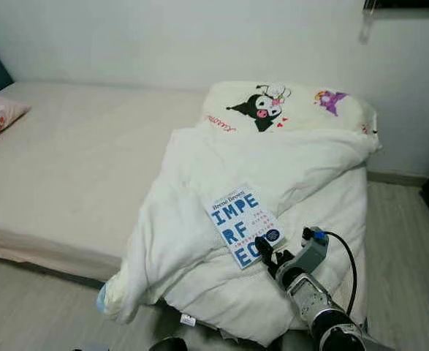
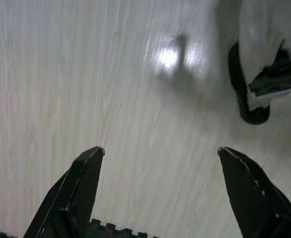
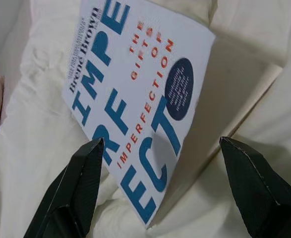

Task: Clean up the room

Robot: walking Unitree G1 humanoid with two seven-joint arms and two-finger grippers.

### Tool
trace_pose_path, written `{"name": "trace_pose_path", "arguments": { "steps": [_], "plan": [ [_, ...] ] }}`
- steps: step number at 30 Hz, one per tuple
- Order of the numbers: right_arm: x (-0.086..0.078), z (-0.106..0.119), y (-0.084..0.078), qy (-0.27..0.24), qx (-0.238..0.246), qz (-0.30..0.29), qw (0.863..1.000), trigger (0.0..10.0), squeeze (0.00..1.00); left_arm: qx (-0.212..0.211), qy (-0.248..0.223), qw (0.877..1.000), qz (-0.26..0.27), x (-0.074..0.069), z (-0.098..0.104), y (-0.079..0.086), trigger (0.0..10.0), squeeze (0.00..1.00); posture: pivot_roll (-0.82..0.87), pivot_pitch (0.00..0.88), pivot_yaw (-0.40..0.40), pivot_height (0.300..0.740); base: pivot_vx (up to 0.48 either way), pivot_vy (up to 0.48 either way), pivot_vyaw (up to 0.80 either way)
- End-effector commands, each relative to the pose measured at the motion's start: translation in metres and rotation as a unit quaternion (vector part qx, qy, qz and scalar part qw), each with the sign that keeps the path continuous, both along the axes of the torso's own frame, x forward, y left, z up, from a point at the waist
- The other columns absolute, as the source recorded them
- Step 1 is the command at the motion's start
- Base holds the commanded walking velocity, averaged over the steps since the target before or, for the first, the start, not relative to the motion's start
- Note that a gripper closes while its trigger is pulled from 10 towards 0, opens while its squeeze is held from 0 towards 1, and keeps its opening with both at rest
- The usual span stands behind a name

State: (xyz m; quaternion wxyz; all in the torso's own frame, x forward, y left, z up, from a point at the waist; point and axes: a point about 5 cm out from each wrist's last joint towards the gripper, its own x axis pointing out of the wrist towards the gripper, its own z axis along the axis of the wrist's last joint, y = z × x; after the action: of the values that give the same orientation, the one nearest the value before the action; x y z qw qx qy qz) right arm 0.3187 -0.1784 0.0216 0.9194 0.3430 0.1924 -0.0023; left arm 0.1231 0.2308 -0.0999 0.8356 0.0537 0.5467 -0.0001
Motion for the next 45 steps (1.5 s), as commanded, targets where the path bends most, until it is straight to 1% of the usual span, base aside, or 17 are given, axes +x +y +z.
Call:
{"name": "trace_pose_path", "arguments": {
  "steps": [1, 2, 5, 8, 9, 13, 17, 21, 22, 23, 24, 25, 27, 28, 31, 35, 45],
  "plan": [
    [-0.003, -0.005, 0.005, 0.017, 0.012, -0.001, 1.0, 10.0, 0.0, 0.017, 0.012, 1.0, -0.004, -0.008, 0.0, 0.012, 10.0, 0.0, 0.04, 0.166, 0.12, 0.6, 0.0, 0.0, 0.0],
    [0.0, -0.003, 0.004, 0.016, 0.014, -0.012, 1.0, 10.0, 0.0, 0.021, 0.016, 1.0, -0.004, -0.014, 0.0, 0.016, 10.0, 0.0, 0.06, 0.194, 0.131, 0.6, 0.0, 0.0, 0.0],
    [0.0, -0.003, 0.004, 0.016, 0.014, -0.012, 1.0, 10.0, 0.0, 0.021, 0.016, 1.0, -0.004, -0.014, 0.0, 0.016, 10.0, 0.0, 0.06, 0.194, 0.131, 0.6, 0.0, 0.0, 0.0],
    [0.004, 0.002, 0.006, 0.012, 0.02, -0.012, 1.0, 10.0, 0.0, 0.024, 0.016, 1.0, -0.004, -0.02, 0.0, 0.021, 10.0, 0.0, 0.08, 0.224, 0.142, 0.6, 0.0, 0.0, 0.0],
    [0.004, 0.001, 0.008, 0.016, 0.013, -0.009, 1.0, 10.0, 0.0, 0.025, 0.015, 1.0, -0.005, -0.021, 0.0, 0.022, 10.0, 0.0, 0.08, 0.229, 0.145, 0.6, 0.0, 0.0, 0.0],
    [0.004, 0.001, 0.007, 0.024, 0.011, -0.015, 1.0, 10.0, 0.0, 0.025, 0.013, 1.0, -0.008, -0.023, 0.001, 0.023, 10.0, 0.0, 0.08, 0.238, 0.149, 0.6, 0.0, 0.0, 0.0],
    [0.005, 0.001, 0.002, 0.032, 0.005, -0.037, 0.999, 10.0, 0.0, 0.027, 0.013, 0.999, -0.014, -0.023, 0.001, 0.025, 10.0, 0.0, 0.1, 0.246, 0.152, 0.6, 0.0, 0.0, 0.0],
    [0.008, 0.006, 0.0, 0.022, 0.022, -0.049, 0.998, 10.0, 0.0, 0.029, 0.012, 0.999, -0.015, -0.024, 0.001, 0.026, 10.0, 0.0, 0.11, 0.252, 0.158, 0.6, 0.0, 0.0, 0.0],
    [0.01, 0.008, -0.001, 0.015, 0.03, -0.052, 0.998, 9.0, 0.0, 0.03, 0.012, 0.999, -0.014, -0.024, 0.001, 0.026, 10.0, 0.0, 0.11, 0.252, 0.158, 0.6, 0.0, 0.0, 0.0],
    [0.01, 0.008, -0.001, 0.015, 0.03, -0.052, 0.998, 9.0, 0.0, 0.03, 0.012, 0.999, -0.014, -0.024, 0.001, 0.026, 10.0, 0.0, 0.11, 0.252, 0.158, 0.6, 0.0, 0.0, 0.0],
    [0.012, 0.012, -0.001, 0.004, 0.038, -0.055, 0.998, 4.1, 0.0, 0.031, 0.012, 0.999, -0.014, -0.024, 0.001, 0.026, 10.0, 0.0, 0.12, 0.252, 0.159, 0.6, 0.0, 0.0, 0.0],
    [0.015, 0.015, -0.001, -0.004, 0.044, -0.057, 0.997, 1.8, 0.0, 0.032, 0.012, 0.999, -0.013, -0.024, 0.001, 0.026, 10.0, 0.0, 0.12, 0.252, 0.159, 0.6, 0.0, 0.0, 0.0],
    [0.015, 0.015, -0.001, -0.004, 0.044, -0.057, 0.997, 1.8, 0.0, 0.032, 0.012, 0.999, -0.013, -0.024, 0.001, 0.026, 10.0, 0.0, 0.12, 0.252, 0.159, 0.6, 0.0, 0.0, 0.0],
    [0.017, 0.019, -0.001, -0.015, 0.053, -0.059, 0.997, 0.0, 0.0, 0.033, 0.012, 0.999, -0.012, -0.024, 0.001, 0.027, 10.0, 0.0, 0.12, 0.252, 0.157, 0.6, 0.0, 0.0, 0.0],
    [0.023, 0.026, -0.003, -0.03, 0.061, -0.064, 0.996, 0.0, 0.0, 0.033, 0.012, 0.999, -0.01, -0.025, 0.001, 0.026, 10.0, 0.0, 0.13, 0.251, 0.154, 0.6, 0.0, 0.0, 0.0],
    [0.025, 0.03, -0.006, -0.034, 0.057, -0.068, 0.995, 0.0, 0.0, 0.033, 0.012, 0.999, -0.007, -0.024, 0.001, 0.026, 10.0, 0.0, 0.13, 0.25, 0.149, 0.6, 0.0, 0.0, 0.0],
    [0.028, 0.036, -0.01, -0.055, 0.07, -0.073, 0.993, 0.0, 0.0, 0.03, 0.009, 1.0, -0.004, -0.022, 0.001, 0.024, 10.0, 0.0, 0.12, 0.242, 0.142, 0.6, 0.0, 0.0, 0.0]
  ]
}}
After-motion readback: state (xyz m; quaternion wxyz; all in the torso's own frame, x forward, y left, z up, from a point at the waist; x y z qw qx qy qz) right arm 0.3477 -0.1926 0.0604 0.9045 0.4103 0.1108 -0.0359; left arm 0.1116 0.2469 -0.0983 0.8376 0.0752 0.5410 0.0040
